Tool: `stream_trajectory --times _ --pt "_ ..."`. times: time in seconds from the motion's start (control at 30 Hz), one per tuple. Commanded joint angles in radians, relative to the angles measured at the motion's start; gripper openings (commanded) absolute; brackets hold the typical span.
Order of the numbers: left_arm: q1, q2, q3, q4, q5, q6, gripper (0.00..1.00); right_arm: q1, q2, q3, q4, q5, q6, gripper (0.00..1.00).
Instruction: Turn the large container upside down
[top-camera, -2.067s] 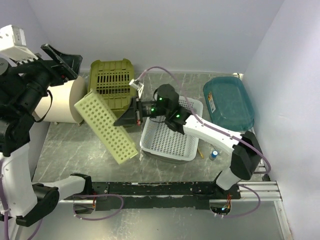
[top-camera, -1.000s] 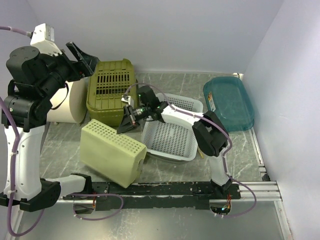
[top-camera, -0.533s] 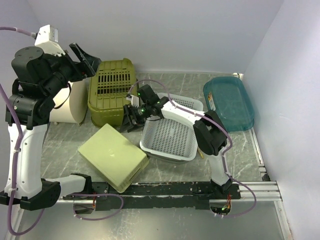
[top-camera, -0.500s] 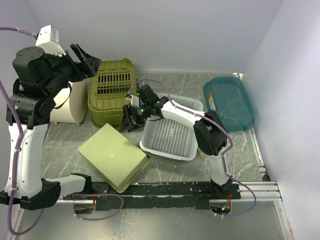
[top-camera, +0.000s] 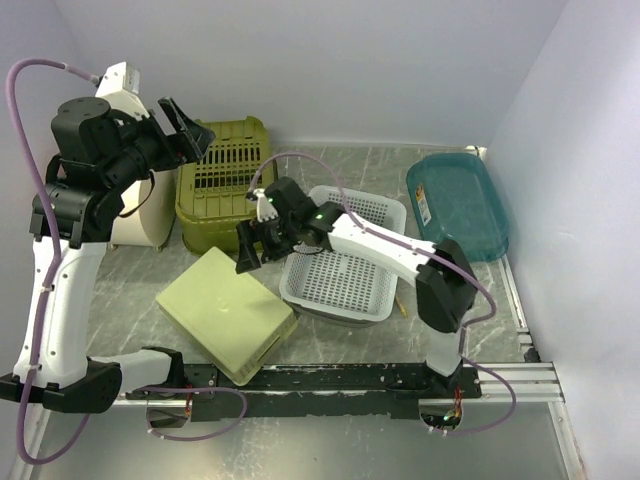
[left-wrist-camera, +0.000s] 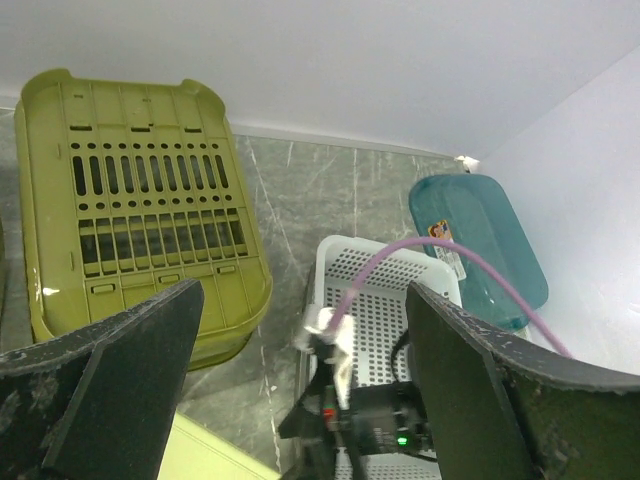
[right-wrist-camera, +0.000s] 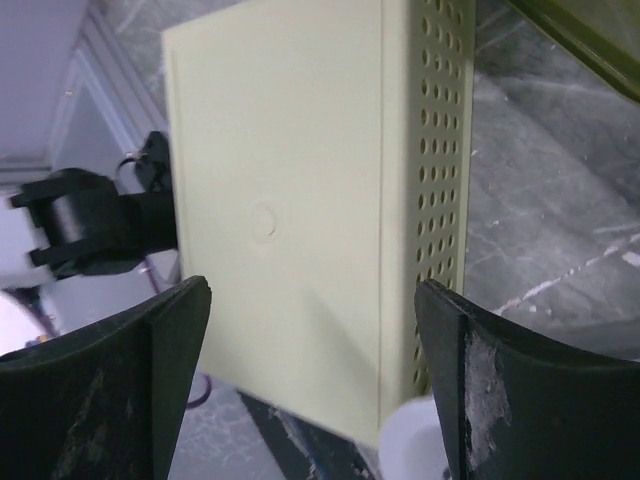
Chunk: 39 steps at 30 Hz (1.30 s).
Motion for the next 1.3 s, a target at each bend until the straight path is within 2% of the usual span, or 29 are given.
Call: stream_trajectory --times 0.0,0.13,0.33,0.43,0.5,0.6,0.67,0.77,1.07,1.27 --pt "0.0 -0.014 -0.007 0.041 0.035 -0.003 0.93 0.031 0.144 0.062 0.019 0.03 -0.05 0.84" --pt "0.0 -0.021 0.008 0.023 0.027 0.01 0.93 0.084 0.324 0.209 0.015 -0.033 -0.104 0.91" --pt "0.0 -0.029 0.021 -0.005 0.012 0.022 0.93 0.205 0.561 0.579 -0.064 -0.249 -0.176 0.91" --pt "0.0 -0.031 0.024 -0.008 0.002 0.029 0.93 0.242 0.587 0.682 -0.066 -0.211 -0.172 0.91" --pt "0.0 -0.026 0.031 -0.014 0.0 0.033 0.93 0.232 0.529 0.634 -0.034 -0.097 -0.155 0.91" --pt "0.0 -0.028 0.022 -0.01 0.007 0.033 0.93 0.185 0.333 0.39 0.073 0.096 -0.119 0.92" --pt "0.0 -0.031 0.006 -0.001 0.014 0.032 0.93 0.146 0.141 0.198 0.181 0.145 -0.082 0.96" --pt "0.0 -0.035 -0.018 0.015 0.03 0.033 0.93 0.107 -0.024 -0.028 0.273 0.137 -0.095 0.96" --pt "0.0 -0.024 -0.03 0.032 0.048 0.024 0.93 0.152 -0.165 -0.331 0.135 0.206 -0.153 0.96" --pt "0.0 -0.021 -0.044 0.036 0.055 0.014 0.93 0.189 -0.203 -0.427 0.175 0.162 -0.117 0.96"
